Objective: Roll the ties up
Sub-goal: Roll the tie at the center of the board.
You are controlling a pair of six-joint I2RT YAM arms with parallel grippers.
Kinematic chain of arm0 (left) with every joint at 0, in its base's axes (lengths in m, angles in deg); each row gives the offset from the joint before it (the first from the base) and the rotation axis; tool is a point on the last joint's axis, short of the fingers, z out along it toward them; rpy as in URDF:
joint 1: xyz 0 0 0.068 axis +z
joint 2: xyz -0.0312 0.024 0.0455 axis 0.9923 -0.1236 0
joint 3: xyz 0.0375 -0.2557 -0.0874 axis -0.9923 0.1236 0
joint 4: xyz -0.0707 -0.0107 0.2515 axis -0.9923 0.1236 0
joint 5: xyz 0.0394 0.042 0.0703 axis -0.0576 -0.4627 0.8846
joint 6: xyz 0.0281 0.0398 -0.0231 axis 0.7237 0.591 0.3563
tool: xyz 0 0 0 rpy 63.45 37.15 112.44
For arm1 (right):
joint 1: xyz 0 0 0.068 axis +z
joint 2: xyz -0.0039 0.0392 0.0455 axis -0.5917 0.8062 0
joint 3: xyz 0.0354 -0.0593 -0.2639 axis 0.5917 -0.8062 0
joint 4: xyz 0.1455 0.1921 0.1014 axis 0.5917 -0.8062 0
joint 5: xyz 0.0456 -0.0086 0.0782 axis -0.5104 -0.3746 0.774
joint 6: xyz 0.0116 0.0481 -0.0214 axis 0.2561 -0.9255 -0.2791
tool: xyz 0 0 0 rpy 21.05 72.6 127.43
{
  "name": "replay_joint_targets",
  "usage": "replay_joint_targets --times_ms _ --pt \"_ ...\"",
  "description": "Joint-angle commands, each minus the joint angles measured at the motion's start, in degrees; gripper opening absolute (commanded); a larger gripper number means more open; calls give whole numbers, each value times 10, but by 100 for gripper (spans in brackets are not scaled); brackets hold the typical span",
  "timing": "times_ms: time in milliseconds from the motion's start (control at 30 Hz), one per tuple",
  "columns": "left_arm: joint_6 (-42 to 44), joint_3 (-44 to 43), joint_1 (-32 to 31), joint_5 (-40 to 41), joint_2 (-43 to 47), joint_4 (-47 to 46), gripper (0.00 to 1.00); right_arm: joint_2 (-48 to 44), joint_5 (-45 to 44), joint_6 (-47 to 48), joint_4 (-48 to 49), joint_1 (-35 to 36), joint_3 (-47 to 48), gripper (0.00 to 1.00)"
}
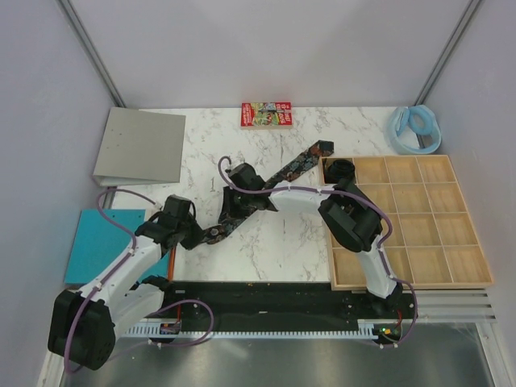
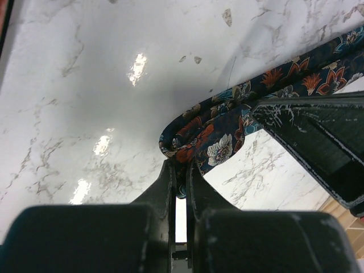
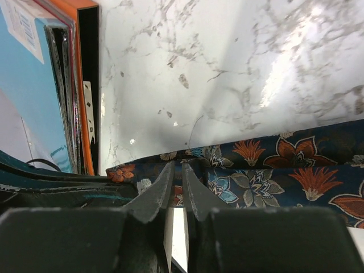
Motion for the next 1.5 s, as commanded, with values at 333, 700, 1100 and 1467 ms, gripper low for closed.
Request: replay_joint_targets --times_ms 333,700,1100,1467 --pt "21 -32 1 24 66 94 2 -36 -75 10 -51 61 16 16" --pt "56 -99 1 20 50 131 2 -23 -82 -3 -46 105 32 16" --pt "89 -170 -26 10 -71 122 2 -19 -67 -15 -21 114 30 16" --pt "86 -193 -65 39 -178 103 2 -24 -69 -5 -10 97 -18 16"
